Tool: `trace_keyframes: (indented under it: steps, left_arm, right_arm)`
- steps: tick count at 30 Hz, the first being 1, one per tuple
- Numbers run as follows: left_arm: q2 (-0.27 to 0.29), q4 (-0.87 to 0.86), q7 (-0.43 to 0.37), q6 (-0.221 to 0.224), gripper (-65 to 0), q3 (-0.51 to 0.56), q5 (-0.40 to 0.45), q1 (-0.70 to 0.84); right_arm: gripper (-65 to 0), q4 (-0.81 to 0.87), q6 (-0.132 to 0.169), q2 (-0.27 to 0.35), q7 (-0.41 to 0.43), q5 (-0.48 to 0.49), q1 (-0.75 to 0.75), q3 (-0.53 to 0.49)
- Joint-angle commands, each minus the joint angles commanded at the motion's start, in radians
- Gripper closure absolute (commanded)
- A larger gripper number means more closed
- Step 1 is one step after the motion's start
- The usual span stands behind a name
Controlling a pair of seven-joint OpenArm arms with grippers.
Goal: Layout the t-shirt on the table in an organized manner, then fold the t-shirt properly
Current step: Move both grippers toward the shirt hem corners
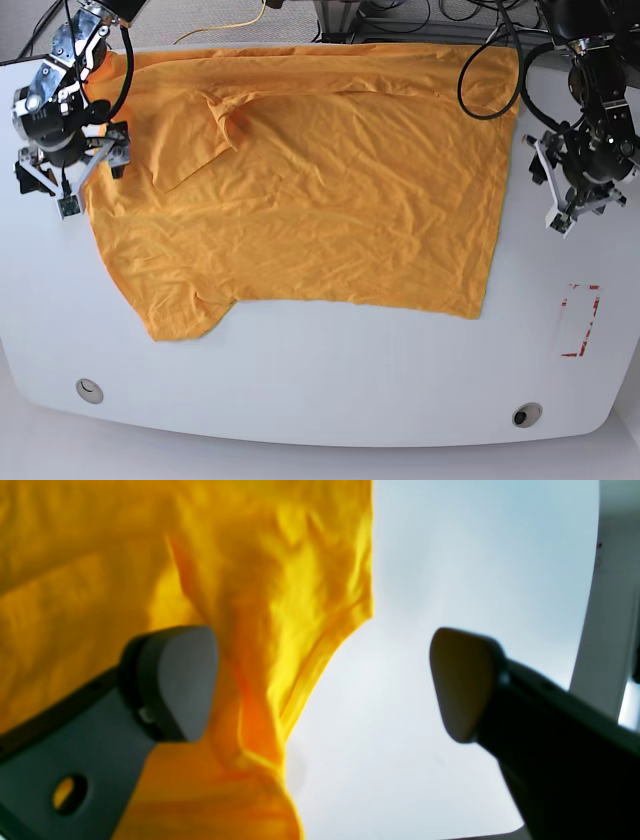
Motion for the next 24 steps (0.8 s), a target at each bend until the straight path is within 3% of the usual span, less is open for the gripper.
trace_keyframes:
  steps: [4,6,11,15,20,24]
  left_arm:
    - [0.037,-0.014,-0.005,0.000,-34.6,0.003,-0.002,-0.106]
    - [0.086,-0.041,-0.005,0.000,-34.6,0.003,-0.002,-0.189]
    - [0.141,-0.121,-0.012,0.000,-34.6,0.003,-0.002,-0.324]
    - [0.167,-0.181,-0.100,0.000,-34.6,0.005,0.000,-0.393]
    - [0.166,-0.261,-0.215,0.085,-34.6,0.061,0.000,-0.416]
    - [0.161,-0.319,-0.284,0.108,-34.6,0.086,0.000,-0.414]
  right_arm:
    - [-65.0,-0.143,0.000,0.006,0.012,-0.080,0.140,-0.037]
    - [-65.0,-0.241,0.000,0.006,0.058,-0.110,0.222,-0.038]
    - [-65.0,-0.448,0.000,0.006,0.163,-0.158,0.364,-0.040]
    - [-65.0,-0.637,0.000,0.009,0.245,-0.192,0.476,-0.040]
    - [-65.0,-0.845,0.000,0.054,0.404,-0.190,0.557,-0.040]
    - [-65.0,-1.017,0.000,0.084,0.511,-0.190,0.623,-0.040]
